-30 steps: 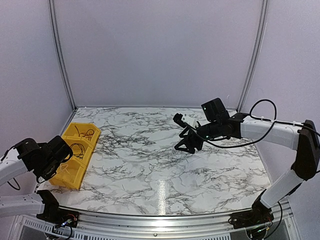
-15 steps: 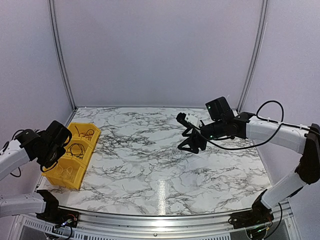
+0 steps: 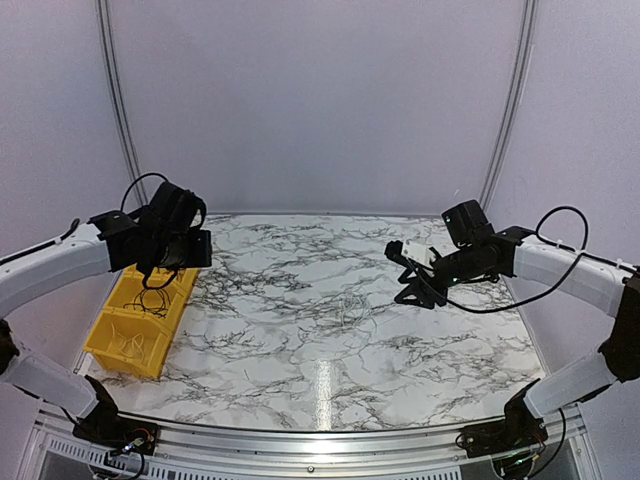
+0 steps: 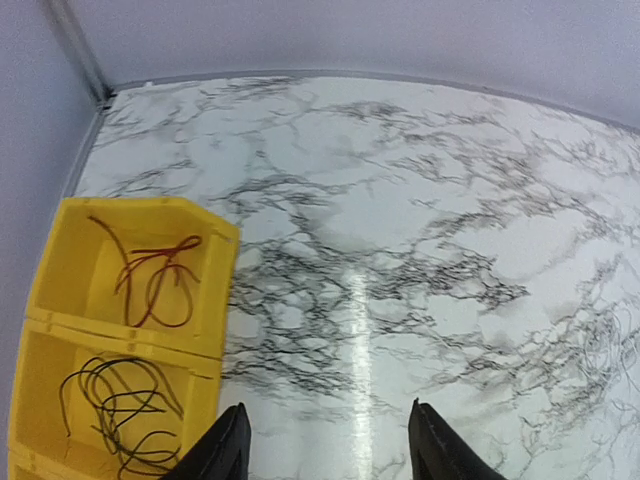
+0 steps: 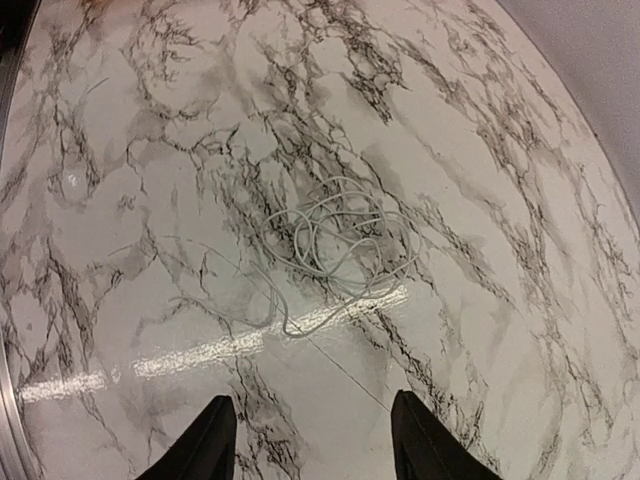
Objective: Untangle the cables
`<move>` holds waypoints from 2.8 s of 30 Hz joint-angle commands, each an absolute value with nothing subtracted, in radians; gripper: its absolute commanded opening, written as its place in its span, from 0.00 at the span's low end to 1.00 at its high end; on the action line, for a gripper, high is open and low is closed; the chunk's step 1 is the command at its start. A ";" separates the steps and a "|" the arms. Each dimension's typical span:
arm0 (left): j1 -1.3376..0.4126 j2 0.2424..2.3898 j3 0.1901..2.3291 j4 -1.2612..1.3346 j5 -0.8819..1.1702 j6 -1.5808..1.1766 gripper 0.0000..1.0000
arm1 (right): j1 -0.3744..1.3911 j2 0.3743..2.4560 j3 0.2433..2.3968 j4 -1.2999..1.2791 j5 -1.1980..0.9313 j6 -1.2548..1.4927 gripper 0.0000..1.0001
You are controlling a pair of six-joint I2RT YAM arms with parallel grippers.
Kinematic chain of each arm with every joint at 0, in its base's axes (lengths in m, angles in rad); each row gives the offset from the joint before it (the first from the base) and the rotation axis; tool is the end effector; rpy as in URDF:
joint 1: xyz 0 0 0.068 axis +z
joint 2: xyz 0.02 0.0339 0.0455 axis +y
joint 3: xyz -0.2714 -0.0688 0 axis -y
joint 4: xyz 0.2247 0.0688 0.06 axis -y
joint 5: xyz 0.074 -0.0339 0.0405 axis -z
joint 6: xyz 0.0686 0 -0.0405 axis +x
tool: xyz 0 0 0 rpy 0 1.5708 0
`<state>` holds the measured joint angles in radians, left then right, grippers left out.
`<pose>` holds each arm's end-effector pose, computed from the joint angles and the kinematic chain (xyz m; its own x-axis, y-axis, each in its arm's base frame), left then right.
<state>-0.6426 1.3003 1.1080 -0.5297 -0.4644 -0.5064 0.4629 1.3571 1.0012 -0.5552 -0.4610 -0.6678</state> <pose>0.2434 -0.1438 0.3015 -0.5920 -0.0985 -0.7999 -0.0234 0.9942 -0.1052 0.2342 0.1510 0.2497 -0.1564 -0.6979 -0.6989 -0.9434 0.3151 -0.1035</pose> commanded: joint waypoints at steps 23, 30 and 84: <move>-0.823 1.355 0.870 0.066 -0.362 -0.479 0.93 | 0.747 1.801 1.149 -0.571 -0.142 -1.132 0.44; -0.840 1.410 0.858 0.151 -0.140 -0.387 0.70 | 0.756 1.735 1.229 -0.654 -0.191 -1.038 0.00; -1.112 1.633 1.015 0.815 -0.139 -0.206 0.72 | 0.704 1.576 1.833 -0.828 -0.527 -0.234 0.00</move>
<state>-1.1065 1.6180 0.9390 0.8062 -0.1951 -0.2241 0.7139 1.5597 1.8278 -0.8589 -0.5148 -0.2554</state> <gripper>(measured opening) 0.714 0.021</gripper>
